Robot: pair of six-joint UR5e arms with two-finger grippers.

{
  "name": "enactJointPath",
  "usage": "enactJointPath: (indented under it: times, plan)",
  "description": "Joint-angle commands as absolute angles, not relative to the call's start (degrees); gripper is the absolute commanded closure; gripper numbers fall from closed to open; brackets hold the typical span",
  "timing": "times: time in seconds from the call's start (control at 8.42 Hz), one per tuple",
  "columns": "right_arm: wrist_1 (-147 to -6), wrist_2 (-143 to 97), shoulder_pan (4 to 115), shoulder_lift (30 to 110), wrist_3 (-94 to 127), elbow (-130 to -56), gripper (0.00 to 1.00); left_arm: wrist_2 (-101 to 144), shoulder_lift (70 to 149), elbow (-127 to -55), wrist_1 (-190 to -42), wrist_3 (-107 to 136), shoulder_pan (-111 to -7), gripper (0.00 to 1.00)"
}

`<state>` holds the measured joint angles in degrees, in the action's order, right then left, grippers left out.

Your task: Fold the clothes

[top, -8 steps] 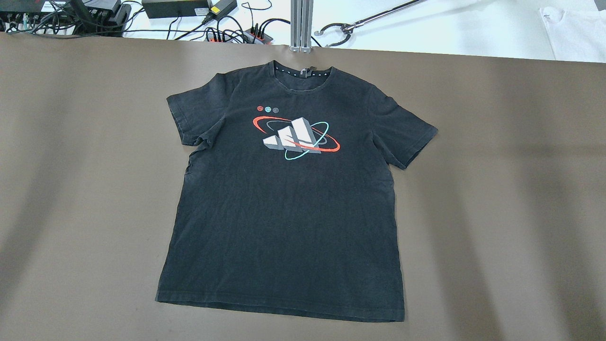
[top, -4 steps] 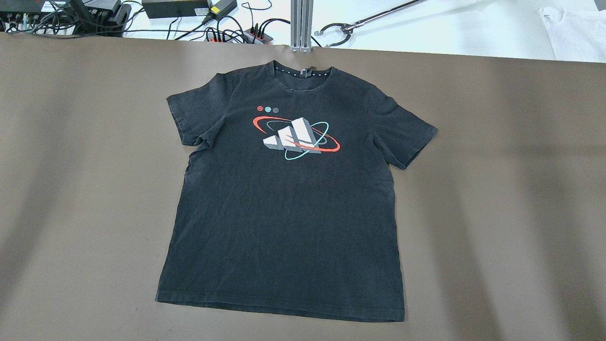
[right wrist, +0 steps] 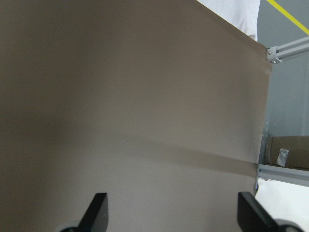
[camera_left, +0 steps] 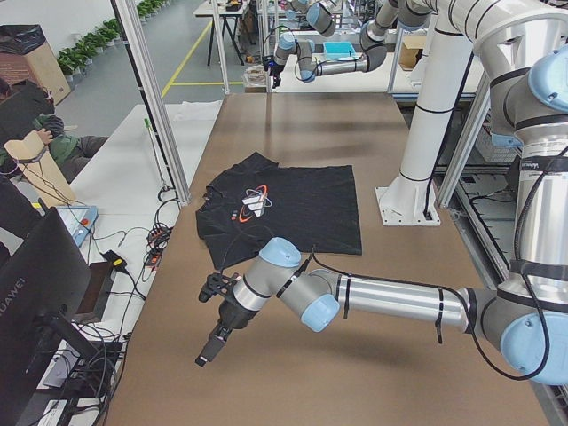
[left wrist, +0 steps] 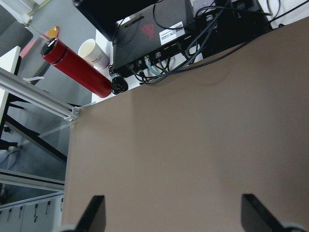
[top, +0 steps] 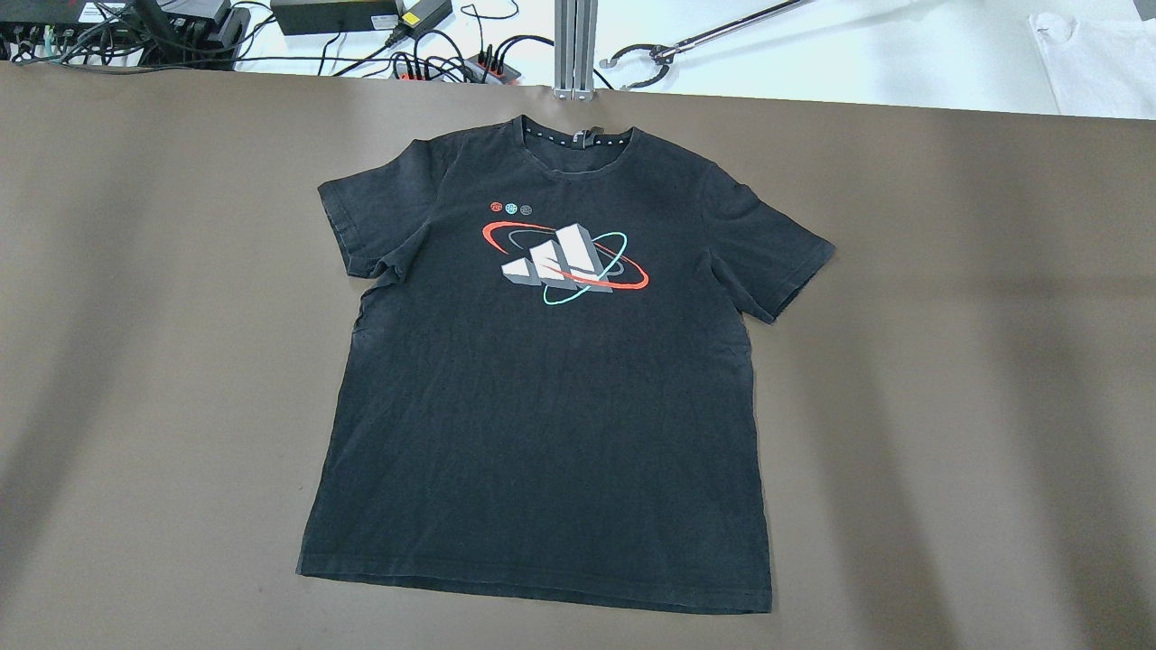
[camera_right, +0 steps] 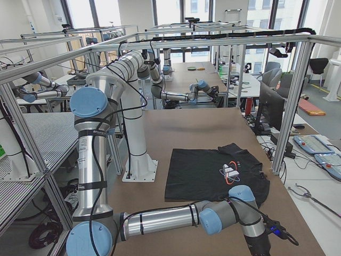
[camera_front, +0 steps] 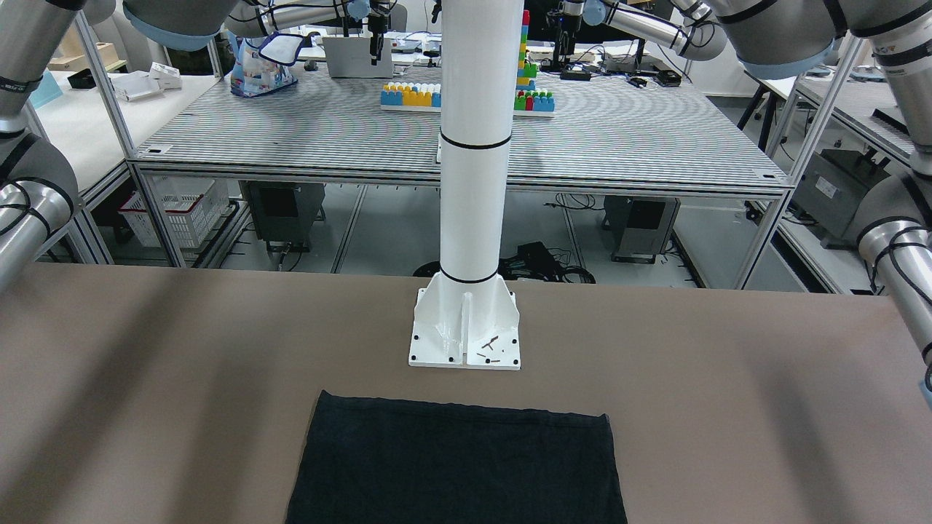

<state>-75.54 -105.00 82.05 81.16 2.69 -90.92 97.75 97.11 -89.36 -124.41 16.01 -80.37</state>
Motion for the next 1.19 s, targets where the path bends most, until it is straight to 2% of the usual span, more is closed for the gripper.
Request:
enactJointPath:
  times: [0.0, 0.24, 0.47, 1.07]
  plan:
    - [-73.32, -106.87, 77.72, 79.89, 7.71, -90.53, 0.06, 103.70, 99.22, -88.95, -124.89, 20.72, -78.59, 0.00]
    - [-71.11, -109.15, 74.81, 78.40, 11.58, -90.53, 0.06, 103.80, 102.99, -86.42, -125.07, 25.91, -75.68, 0.00]
    - [-70.23, -109.16, 73.04, 75.78, 15.79, -89.92, 0.06, 108.60, 105.28, -82.03, -132.49, 32.48, -74.18, 0.00]
    - [-50.74, -109.07, 65.23, 73.83, 35.65, -81.66, 0.06, 112.59, 115.65, -74.55, -138.16, 50.79, -66.19, 0.00]
